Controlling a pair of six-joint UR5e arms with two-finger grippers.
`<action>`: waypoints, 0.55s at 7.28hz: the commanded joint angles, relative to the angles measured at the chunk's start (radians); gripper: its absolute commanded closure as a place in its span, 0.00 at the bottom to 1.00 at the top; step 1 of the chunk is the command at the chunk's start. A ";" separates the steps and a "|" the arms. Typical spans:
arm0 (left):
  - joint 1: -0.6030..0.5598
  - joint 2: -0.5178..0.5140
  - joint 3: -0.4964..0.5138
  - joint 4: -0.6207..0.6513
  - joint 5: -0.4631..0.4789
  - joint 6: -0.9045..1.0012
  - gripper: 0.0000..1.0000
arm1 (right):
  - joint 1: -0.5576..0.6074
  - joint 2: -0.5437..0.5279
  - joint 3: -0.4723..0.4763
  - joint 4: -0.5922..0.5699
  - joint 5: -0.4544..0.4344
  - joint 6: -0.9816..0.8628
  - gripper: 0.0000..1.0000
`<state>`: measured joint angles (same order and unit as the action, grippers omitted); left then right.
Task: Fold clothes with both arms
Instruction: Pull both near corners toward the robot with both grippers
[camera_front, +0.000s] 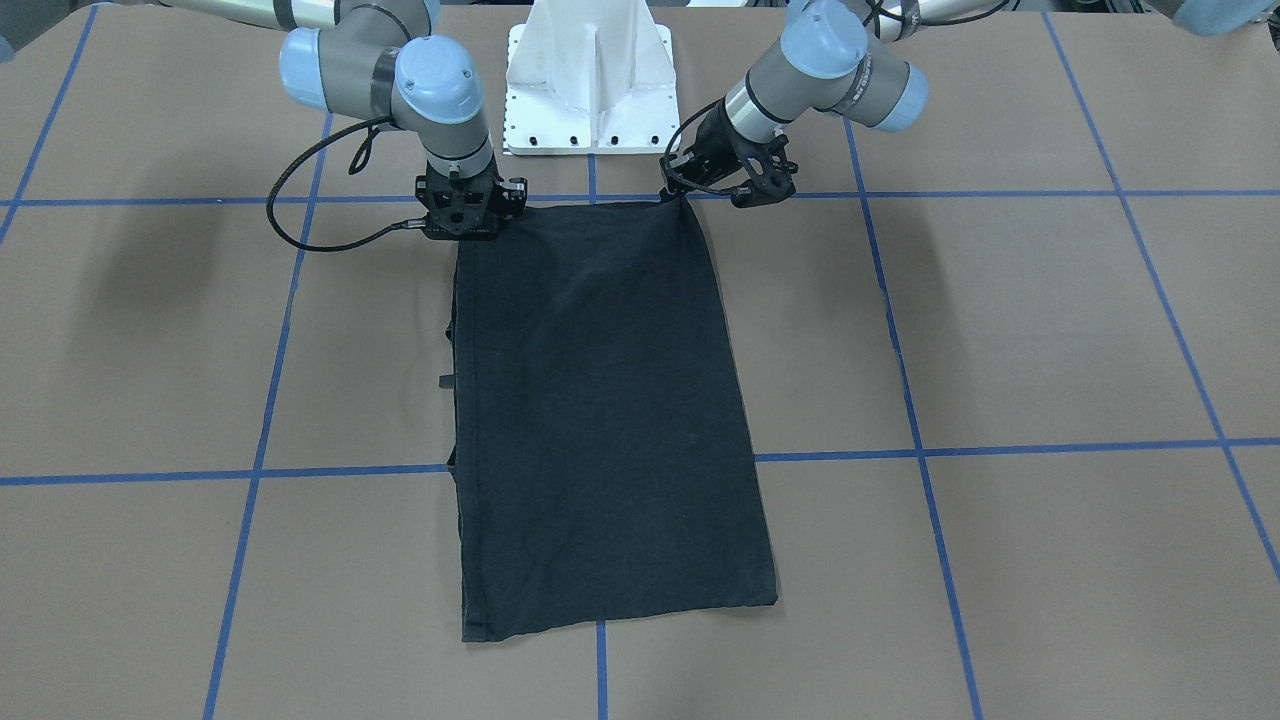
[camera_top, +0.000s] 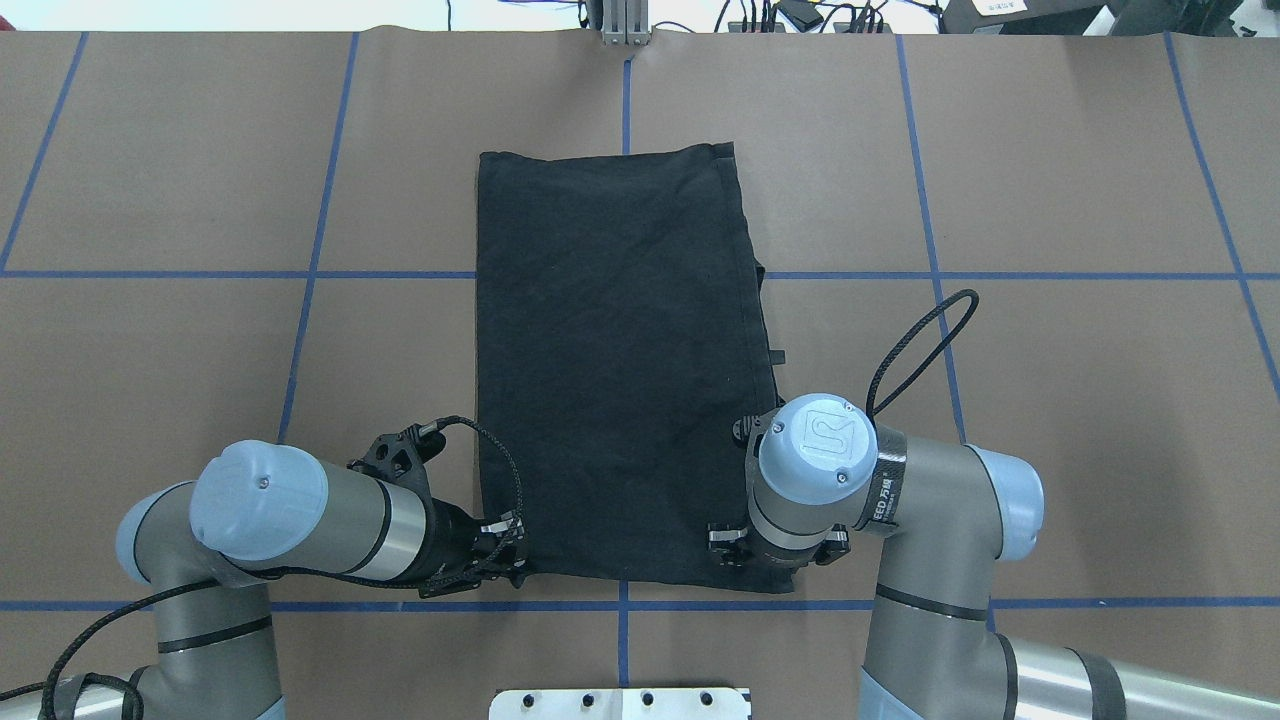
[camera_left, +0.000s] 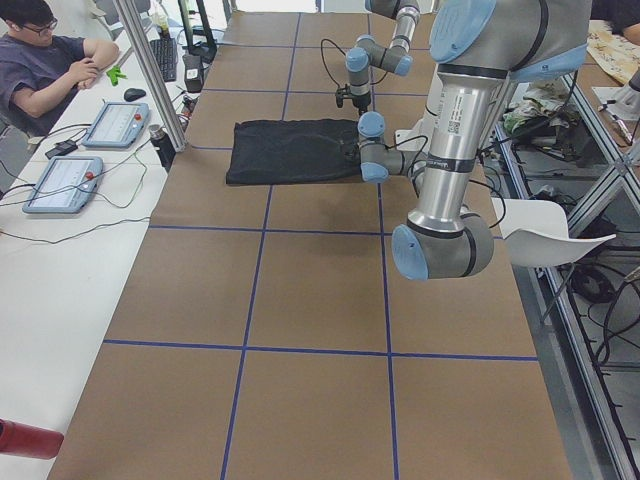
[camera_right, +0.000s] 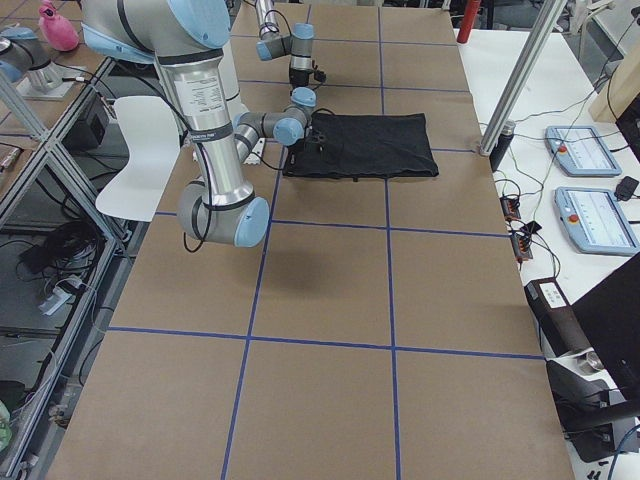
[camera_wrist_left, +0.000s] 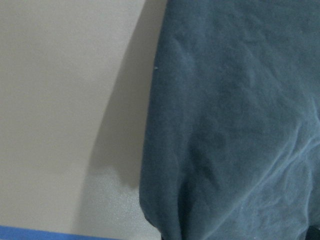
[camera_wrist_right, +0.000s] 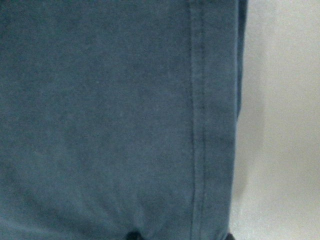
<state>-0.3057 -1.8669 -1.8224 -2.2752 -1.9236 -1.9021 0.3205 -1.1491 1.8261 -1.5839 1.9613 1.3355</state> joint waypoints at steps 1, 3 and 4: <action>-0.001 0.002 0.002 0.000 0.000 0.000 1.00 | -0.006 -0.001 -0.001 -0.001 -0.002 0.001 0.77; -0.001 0.002 0.002 0.000 0.002 0.000 1.00 | -0.009 0.000 -0.001 -0.001 -0.005 0.001 0.98; -0.001 0.002 0.003 0.000 0.002 0.000 1.00 | -0.008 0.002 0.001 -0.001 -0.006 0.001 1.00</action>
<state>-0.3068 -1.8654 -1.8204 -2.2750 -1.9227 -1.9021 0.3192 -1.1488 1.8262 -1.5839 1.9568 1.3361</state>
